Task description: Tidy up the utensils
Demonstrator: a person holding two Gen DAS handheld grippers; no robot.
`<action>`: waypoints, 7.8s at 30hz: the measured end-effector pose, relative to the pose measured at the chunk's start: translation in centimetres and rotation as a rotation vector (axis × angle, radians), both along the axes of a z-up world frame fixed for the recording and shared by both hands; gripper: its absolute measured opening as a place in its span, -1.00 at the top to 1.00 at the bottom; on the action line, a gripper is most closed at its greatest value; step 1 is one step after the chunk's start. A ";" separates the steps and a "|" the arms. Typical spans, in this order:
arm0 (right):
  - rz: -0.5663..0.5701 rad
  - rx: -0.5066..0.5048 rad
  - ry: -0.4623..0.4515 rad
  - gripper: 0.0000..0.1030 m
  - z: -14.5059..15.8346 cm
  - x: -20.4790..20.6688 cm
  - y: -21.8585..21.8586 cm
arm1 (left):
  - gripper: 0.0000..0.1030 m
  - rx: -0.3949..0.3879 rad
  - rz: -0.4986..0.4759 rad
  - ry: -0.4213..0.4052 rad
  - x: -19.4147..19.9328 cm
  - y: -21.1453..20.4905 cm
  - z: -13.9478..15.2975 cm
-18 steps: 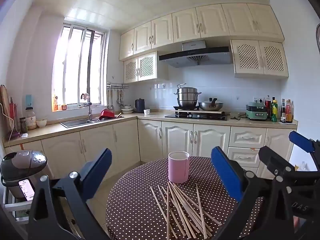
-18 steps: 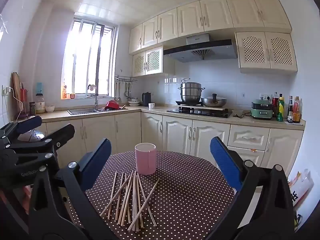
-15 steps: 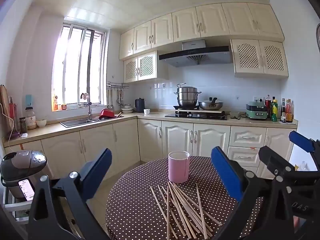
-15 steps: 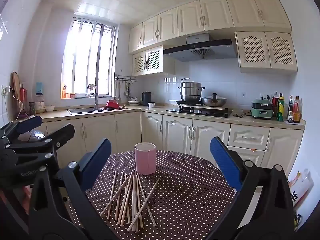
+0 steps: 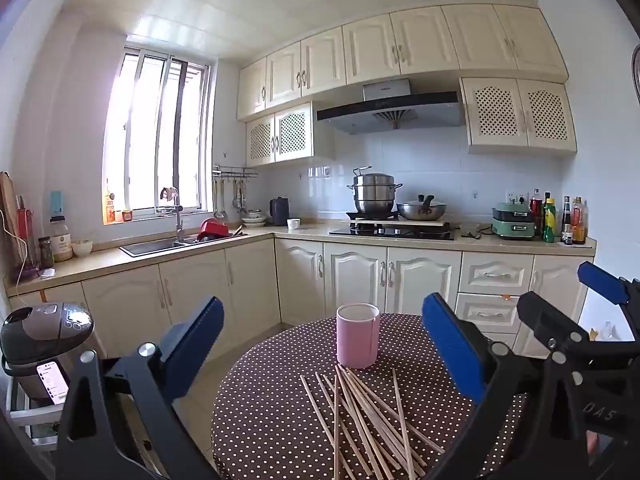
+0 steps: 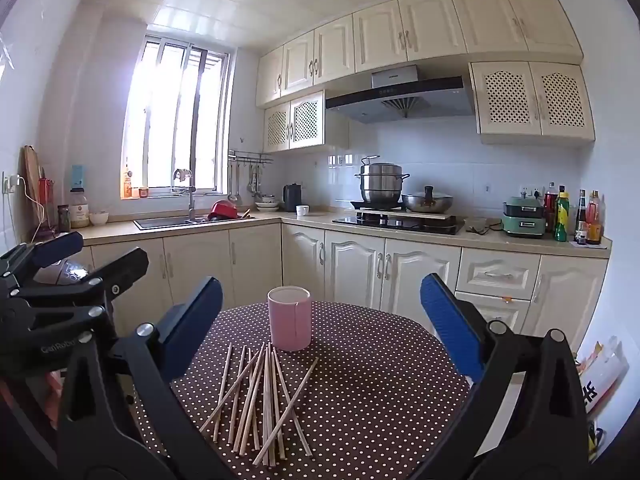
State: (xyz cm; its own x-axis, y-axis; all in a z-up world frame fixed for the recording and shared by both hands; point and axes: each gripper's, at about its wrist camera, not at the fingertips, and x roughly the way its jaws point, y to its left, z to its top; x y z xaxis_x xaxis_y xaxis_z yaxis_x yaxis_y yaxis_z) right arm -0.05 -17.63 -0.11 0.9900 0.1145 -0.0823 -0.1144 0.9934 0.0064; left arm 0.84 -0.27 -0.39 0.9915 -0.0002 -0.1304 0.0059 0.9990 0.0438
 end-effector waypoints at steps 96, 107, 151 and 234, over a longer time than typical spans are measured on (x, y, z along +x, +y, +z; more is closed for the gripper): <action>0.010 0.001 0.058 -0.89 -0.9 2.5 0.4 | -0.90 0.009 0.008 0.058 2.2 0.1 -0.8; 0.007 0.007 0.130 -0.89 -2.5 5.7 0.3 | -0.90 0.037 0.003 0.188 6.3 0.1 -3.3; 0.195 0.079 0.717 -0.36 -15.1 24.0 -0.8 | 0.85 -0.046 -0.136 0.886 26.1 2.0 -20.4; 0.362 0.136 0.944 0.88 -13.3 27.4 2.0 | 0.88 -0.127 -0.203 0.880 23.4 5.9 -16.2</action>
